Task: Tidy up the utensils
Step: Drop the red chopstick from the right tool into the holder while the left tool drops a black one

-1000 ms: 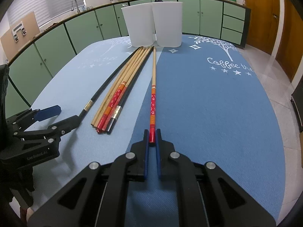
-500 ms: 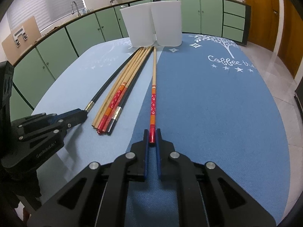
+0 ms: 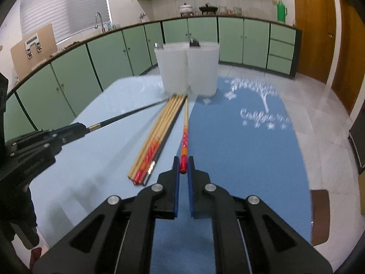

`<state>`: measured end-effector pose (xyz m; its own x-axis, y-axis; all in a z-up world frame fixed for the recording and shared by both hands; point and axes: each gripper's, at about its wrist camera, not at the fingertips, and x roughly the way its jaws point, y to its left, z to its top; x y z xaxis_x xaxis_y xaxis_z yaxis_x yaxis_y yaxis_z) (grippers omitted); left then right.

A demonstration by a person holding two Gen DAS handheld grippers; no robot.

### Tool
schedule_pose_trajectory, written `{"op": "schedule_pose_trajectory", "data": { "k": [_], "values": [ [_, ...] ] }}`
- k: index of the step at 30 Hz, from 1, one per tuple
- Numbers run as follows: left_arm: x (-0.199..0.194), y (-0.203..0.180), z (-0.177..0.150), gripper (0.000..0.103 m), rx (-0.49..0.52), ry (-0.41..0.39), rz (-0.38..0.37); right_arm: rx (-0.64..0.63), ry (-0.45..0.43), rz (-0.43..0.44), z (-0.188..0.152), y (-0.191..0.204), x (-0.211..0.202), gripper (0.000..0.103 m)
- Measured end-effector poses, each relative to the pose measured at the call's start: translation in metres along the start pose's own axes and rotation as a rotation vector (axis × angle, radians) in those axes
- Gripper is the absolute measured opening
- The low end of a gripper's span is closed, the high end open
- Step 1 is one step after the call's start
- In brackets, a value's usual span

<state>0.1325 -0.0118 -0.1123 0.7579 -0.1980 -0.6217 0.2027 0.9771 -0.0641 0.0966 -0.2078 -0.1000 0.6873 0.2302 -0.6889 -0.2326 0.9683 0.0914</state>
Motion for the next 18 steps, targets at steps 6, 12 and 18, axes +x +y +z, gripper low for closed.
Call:
{"op": "schedule_pose_trajectory", "data": {
  "k": [6, 12, 18],
  "values": [
    [-0.025, 0.0, 0.039, 0.006, 0.003, -0.098, -0.018, -0.013, -0.092, 0.006, 0.037, -0.002, -0.034, 0.005],
    [-0.033, -0.002, 0.076, 0.006, 0.002, -0.162, -0.046, -0.032, -0.167, 0.022, 0.086, -0.004, -0.06, 0.005],
    [-0.023, -0.003, 0.105, 0.006, 0.002, -0.177, -0.076, -0.027, -0.148, 0.083, 0.128, -0.008, -0.057, 0.005]
  ]
}}
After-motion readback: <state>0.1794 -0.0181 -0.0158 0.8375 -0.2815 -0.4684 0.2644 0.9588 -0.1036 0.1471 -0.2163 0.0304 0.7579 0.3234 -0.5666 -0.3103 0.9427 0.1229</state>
